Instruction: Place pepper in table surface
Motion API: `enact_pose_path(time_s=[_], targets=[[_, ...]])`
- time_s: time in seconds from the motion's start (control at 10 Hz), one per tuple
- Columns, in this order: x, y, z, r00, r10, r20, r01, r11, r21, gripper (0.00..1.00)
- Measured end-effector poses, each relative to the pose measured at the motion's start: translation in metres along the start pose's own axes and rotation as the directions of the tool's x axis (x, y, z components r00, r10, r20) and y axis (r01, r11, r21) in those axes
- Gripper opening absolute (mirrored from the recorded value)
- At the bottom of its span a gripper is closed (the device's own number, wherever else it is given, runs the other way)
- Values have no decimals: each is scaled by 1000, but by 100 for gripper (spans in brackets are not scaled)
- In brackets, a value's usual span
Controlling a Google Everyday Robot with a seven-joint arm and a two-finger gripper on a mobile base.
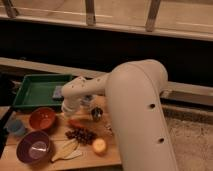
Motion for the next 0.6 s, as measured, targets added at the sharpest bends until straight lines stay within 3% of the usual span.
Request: enact_pose_path(time_s=[0.6], targets=[[-2,7,-5,998,-33,47,36,998,-46,66]])
